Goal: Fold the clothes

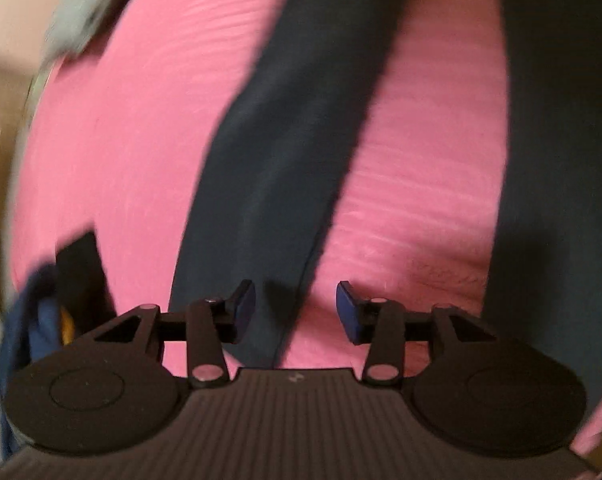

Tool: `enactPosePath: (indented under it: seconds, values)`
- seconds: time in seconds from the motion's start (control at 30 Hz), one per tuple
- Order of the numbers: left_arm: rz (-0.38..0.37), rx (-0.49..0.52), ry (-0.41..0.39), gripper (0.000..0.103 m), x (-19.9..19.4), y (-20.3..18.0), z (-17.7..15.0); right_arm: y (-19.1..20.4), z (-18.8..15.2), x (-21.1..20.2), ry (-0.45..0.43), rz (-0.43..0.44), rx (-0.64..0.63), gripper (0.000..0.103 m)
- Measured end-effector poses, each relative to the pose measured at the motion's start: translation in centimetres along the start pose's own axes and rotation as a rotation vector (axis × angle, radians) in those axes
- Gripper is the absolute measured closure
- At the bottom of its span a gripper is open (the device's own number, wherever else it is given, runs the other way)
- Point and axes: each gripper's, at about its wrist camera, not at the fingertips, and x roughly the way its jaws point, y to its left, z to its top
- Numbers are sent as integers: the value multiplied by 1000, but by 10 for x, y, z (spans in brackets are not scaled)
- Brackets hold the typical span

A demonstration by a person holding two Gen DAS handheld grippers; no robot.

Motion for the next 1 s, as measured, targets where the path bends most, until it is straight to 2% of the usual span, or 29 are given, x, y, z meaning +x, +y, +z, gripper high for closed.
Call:
enactPosePath:
  seconds: [0.03,0.13,0.3,0.37,0.4,0.47,0.5,0.57,0.63,0.73,0.8,0.9,0.97,1.0]
  values:
    - [8,17,0,66,7,-2,1,-4,0,-1,-2,-9,0,0]
    - [-5,-2,3,96,13,8,1,-13,-1,-2,-3,-37,-5,0]
    - [-41,-165,30,96,-24,53,-11,-33,-8,-15,-20,-63,20,0]
    - [-125,-164,85,88,-31,60,-12,-47,-10,-18,-26,-75,31,0]
    - [-142,-163,113,86,-32,62,-11,-54,-11,-20,-29,-80,37,0]
    - [-137,-175,137,77,-37,69,-2,-76,-9,-23,-49,-90,61,0]
    - [-124,-185,136,77,-41,73,7,-87,-8,-24,-60,-95,74,0]
    - [-118,-231,103,77,-49,83,34,-117,-2,-25,-83,-114,94,0]
    - [-139,-279,42,73,-53,89,76,-151,6,-24,-104,-128,113,0]
    - [-215,-336,-80,64,-45,93,159,-215,22,-13,-131,-103,179,0]
    - [-274,-357,-146,62,-32,91,217,-255,36,0,-130,-79,204,0]
    - [-349,-329,-221,61,-11,79,294,-302,57,23,-131,-64,171,0]
    - [-389,-285,-227,59,6,70,330,-325,72,40,-136,-60,131,1]
    - [-408,-263,-215,59,16,64,342,-335,78,50,-134,-50,119,8]
